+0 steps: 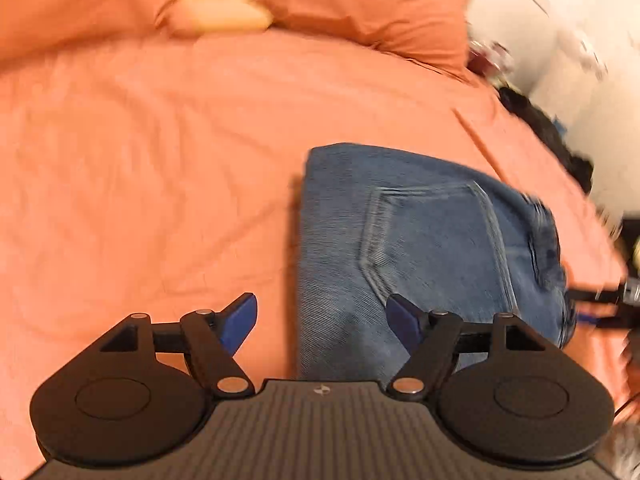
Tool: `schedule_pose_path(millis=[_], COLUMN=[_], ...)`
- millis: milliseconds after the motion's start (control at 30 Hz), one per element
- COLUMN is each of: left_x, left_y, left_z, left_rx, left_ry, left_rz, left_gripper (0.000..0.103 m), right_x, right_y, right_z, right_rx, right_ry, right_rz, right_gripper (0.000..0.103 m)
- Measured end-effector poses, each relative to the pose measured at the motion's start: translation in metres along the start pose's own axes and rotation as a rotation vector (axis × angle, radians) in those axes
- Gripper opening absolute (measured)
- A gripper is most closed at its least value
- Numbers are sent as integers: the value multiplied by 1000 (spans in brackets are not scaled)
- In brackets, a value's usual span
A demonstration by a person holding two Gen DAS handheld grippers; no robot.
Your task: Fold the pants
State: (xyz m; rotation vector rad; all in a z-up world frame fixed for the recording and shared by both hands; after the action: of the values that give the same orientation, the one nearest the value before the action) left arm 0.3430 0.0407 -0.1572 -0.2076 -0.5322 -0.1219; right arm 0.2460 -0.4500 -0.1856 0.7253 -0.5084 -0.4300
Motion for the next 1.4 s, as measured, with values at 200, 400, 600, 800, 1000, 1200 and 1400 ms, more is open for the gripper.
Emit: schedule_pose_path(millis=[200,400,600,800,1000,1200,1400], left_x=[3,2,2,5,6,7,2], left_y=[26,34,38,24,25,72,154], left_z=[-48,-75,-80,-59,-18,44,111], left_rx=[-100,-217,-333,-273,-269,-200,-70], left_ry=[114,161,185,146,102,54,-2], left_rz=[137,209,271,222,174,173,194], left_gripper=[86,93,47,34,29,28,28], right_x=[4,8,10,10,6,-19,-64], right_y=[-25,-34,-22,2,37,99,179], right_z=[-22,-44,-52,-34,-10,-28,-85], right_rx=[92,153,137,114,165,258,369], right_ry=[37,83,82,62,55,93,164], right_rz=[-139,-155,-90,-43,-6,37,77], right_gripper=[86,85,64,43,38,38,38])
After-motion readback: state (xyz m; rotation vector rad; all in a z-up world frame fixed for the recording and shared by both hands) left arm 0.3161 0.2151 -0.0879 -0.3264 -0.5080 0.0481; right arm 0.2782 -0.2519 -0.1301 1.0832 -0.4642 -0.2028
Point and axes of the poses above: each gripper's, at about its wrist camera, not at the fingertips, and z roughly against the way its jaws point, y to its left, x to its top, the point moved 1 cm from there along -z, roughly the way its jaws point, and after that the axes turned 9 degrees about x, right-handed, at the moved point
